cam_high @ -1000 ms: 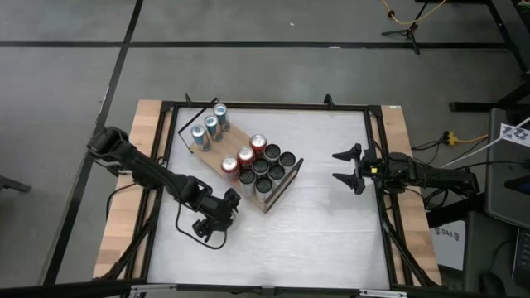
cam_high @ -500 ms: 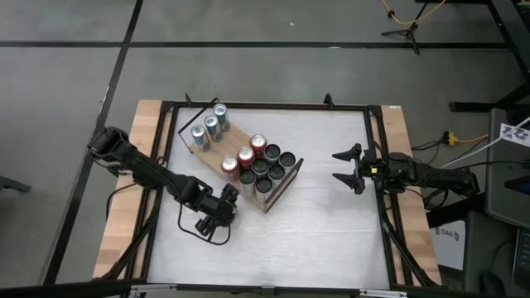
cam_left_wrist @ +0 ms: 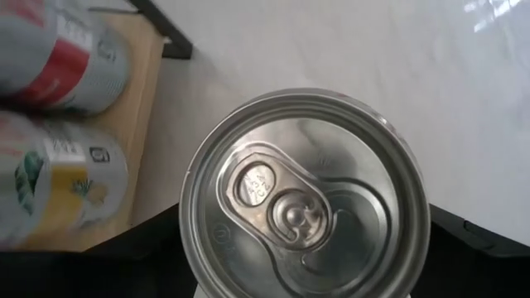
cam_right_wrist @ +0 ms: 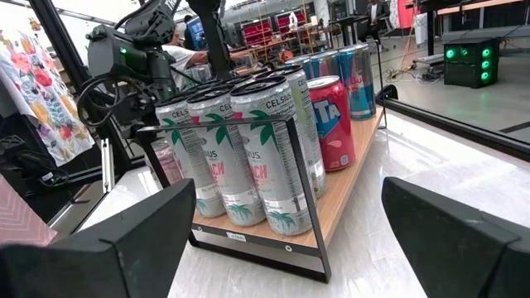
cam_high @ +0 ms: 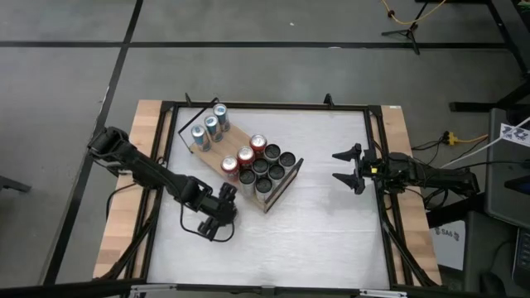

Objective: Place canned beverage on shelf
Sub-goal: Put the red-silver soda can on the shelf

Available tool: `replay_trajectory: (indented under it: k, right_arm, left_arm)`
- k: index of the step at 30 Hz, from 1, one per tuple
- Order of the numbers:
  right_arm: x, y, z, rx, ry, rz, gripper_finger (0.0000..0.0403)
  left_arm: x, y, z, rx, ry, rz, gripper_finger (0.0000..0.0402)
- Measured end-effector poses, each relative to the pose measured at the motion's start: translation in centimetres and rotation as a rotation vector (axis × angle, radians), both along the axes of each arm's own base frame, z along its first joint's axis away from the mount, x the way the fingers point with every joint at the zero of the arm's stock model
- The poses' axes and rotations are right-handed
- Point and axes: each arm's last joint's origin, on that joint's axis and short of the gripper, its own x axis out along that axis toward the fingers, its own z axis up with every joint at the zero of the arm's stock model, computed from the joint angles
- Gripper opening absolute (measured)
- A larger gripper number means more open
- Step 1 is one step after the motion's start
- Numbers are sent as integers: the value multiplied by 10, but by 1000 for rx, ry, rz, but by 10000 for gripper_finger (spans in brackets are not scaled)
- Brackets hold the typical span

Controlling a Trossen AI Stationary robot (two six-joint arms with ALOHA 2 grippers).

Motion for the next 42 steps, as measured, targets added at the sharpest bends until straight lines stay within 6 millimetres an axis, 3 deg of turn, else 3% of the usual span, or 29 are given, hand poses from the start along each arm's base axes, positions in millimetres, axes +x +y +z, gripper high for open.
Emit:
replay_trajectory:
  k: [13,27,42]
  right_arm:
    - [0,0,0,0,0,0,381]
    - [0,0,0,0,0,0,381]
    - [0,0,0,0,-1,0,381]
  left_arm:
    - [-1,-2,0,-55,-45,359,308]
    - [-6,-8,-1,-98,-38,439,308]
    - [-30,7,7,44,67,518,308]
